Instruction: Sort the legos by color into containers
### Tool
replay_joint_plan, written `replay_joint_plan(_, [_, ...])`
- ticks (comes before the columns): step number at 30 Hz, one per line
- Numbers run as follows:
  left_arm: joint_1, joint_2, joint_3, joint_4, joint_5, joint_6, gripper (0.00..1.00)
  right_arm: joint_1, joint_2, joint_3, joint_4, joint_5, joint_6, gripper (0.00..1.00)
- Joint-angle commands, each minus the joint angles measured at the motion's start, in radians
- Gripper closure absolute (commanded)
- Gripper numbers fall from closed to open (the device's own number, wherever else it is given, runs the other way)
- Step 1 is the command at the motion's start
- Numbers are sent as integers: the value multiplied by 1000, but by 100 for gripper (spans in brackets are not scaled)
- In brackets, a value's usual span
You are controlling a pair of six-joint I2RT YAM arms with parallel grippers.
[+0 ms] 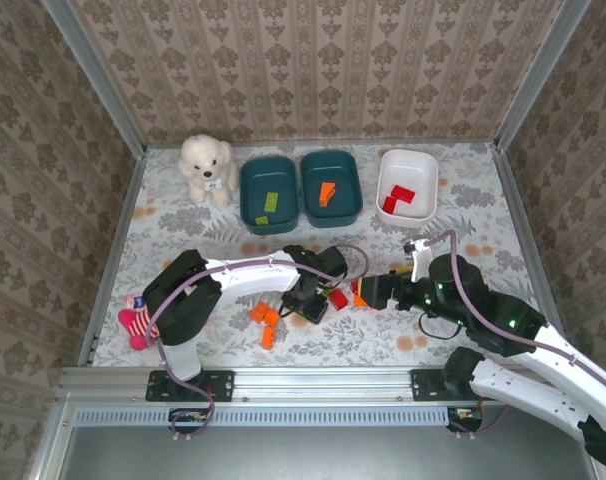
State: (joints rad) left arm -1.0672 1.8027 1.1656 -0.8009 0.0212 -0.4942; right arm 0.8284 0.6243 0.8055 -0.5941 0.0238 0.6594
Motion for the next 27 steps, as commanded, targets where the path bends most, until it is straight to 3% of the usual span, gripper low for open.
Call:
replay_joint_plan(1, [-8,14,11,-21,-15,9,61,4,7,1,-19,28,13,1])
replay_joint_plan(4, [-8,-5,18,-29,-29,6,68,4,17,10,-19,27,13,1])
replay_joint_plan(9, [29,-96,89,-104,-70,0,69,4,24,40,-38,38,-5,2])
replay_joint_plan(15, [231,-157,241,-155,-42,41,69,3,89,93,26,36,-40,2])
replay_joint_plan(22, [471,1,468,-127,2,124,69,1,205,144,118,11,-62,3])
replay_joint_plan(27, [555,210,658,-134,29,145,70,-6,256,162,130,8,-66,3])
